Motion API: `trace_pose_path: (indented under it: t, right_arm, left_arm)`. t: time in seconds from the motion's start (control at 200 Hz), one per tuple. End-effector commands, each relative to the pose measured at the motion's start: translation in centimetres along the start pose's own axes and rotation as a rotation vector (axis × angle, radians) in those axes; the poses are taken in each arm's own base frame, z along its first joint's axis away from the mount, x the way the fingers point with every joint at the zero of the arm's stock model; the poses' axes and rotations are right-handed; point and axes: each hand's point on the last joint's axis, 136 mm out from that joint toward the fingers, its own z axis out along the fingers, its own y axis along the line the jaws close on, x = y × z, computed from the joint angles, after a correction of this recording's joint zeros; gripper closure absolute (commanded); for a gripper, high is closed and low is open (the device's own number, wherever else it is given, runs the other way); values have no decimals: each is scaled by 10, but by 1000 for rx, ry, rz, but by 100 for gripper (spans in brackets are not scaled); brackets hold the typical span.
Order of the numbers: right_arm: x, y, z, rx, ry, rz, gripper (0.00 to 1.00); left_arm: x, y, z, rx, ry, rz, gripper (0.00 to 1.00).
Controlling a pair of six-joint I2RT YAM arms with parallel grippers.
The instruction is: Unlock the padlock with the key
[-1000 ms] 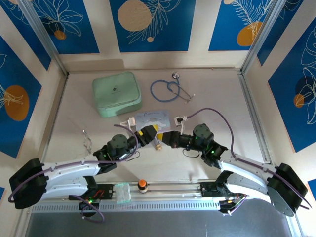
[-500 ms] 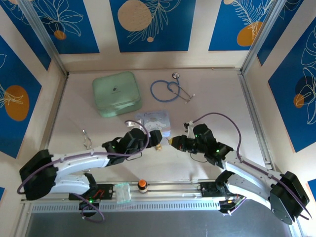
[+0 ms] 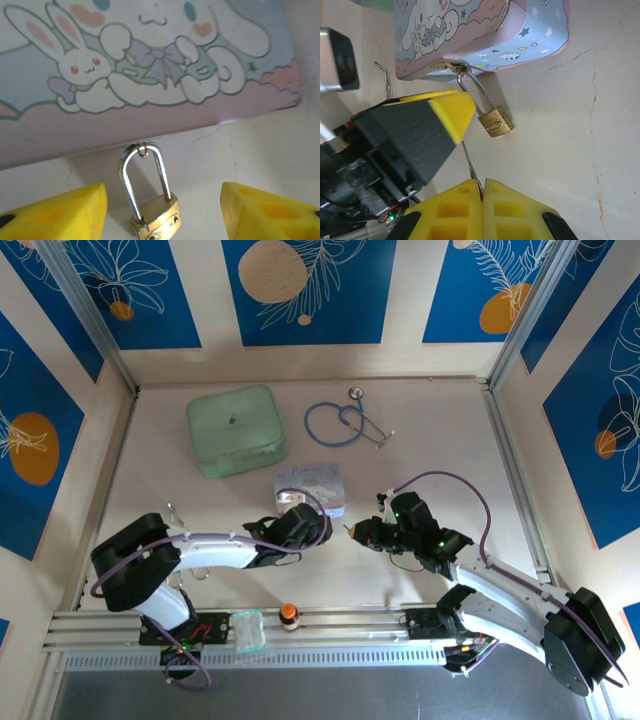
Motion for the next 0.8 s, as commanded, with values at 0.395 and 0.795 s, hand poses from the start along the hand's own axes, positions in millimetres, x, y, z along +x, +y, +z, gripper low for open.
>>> trace_pose_path:
  t: [0.395, 0.795]
  right_arm:
    - [9, -22, 1, 24, 6, 45, 100]
    - [16, -26, 15, -2, 27, 90, 100]
  left_arm:
    - [16, -1, 24, -66, -8, 6, 56]
    - [26, 1, 26, -72, -3, -1, 79]
